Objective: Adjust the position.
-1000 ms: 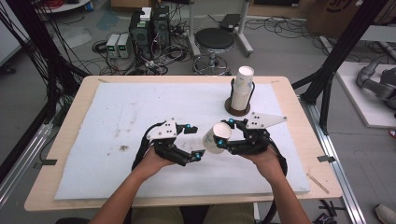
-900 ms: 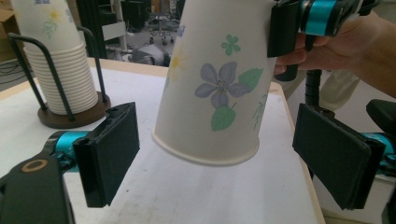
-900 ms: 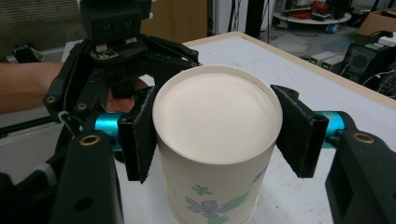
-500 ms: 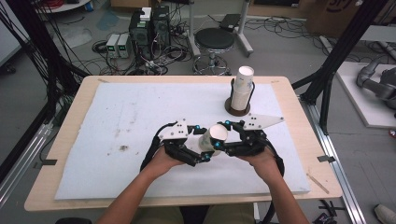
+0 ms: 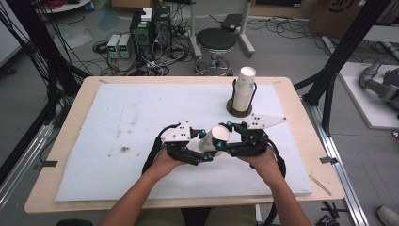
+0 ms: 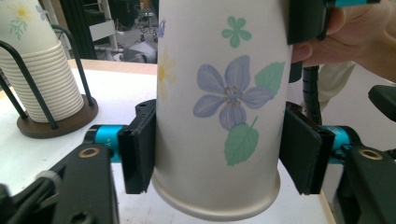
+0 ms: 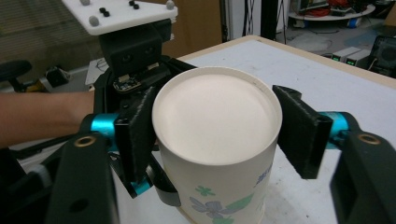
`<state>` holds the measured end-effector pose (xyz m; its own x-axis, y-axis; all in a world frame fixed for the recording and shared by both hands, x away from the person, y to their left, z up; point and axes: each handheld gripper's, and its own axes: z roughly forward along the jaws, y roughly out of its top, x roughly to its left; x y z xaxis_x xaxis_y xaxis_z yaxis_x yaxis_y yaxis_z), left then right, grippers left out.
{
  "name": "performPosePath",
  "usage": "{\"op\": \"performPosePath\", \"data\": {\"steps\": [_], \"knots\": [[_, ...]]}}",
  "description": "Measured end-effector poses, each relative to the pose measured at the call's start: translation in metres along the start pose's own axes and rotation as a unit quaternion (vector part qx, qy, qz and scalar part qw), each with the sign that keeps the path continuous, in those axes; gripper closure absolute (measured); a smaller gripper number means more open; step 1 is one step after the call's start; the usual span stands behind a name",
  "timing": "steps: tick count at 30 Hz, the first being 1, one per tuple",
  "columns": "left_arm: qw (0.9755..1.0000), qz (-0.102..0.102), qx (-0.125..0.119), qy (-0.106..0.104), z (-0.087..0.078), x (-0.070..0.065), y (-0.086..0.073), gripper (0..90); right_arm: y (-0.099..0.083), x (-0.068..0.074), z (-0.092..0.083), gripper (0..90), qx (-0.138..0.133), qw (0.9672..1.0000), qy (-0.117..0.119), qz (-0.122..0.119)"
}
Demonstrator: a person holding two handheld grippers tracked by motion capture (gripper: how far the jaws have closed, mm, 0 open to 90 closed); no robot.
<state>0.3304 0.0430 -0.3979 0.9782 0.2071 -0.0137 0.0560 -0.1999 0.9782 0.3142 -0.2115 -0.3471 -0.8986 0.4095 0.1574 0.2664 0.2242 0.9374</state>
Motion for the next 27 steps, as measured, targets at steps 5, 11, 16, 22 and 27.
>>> {"op": "performPosePath", "data": {"steps": [5, 11, 16, 22, 27], "knots": [[0.9999, -0.004, 0.013, -0.007, -0.004, 0.0, 0.0, 38.0, 0.0, -0.001, -0.002, 18.9, -0.008, 0.9997, -0.016, 0.014], [0.999, -0.017, 0.041, -0.003, -0.015, 0.005, 0.002, 38.9, 0.002, 0.001, -0.007, 18.8, -0.013, 0.9999, 0.005, -0.007], [0.9964, -0.016, 0.084, -0.001, -0.022, 0.009, 0.012, 39.4, 0.003, 0.002, -0.009, 18.8, -0.005, 0.9996, 0.016, -0.025], [0.9887, 0.001, 0.149, -0.012, -0.028, 0.013, 0.025, 39.5, 0.005, 0.004, -0.01, 18.8, 0.011, 0.9985, 0.02, -0.05], [0.9791, 0.019, 0.201, -0.027, -0.026, 0.013, 0.035, 39.5, 0.007, 0.003, -0.01, 18.8, 0.038, 0.9963, 0.027, -0.072]]}}
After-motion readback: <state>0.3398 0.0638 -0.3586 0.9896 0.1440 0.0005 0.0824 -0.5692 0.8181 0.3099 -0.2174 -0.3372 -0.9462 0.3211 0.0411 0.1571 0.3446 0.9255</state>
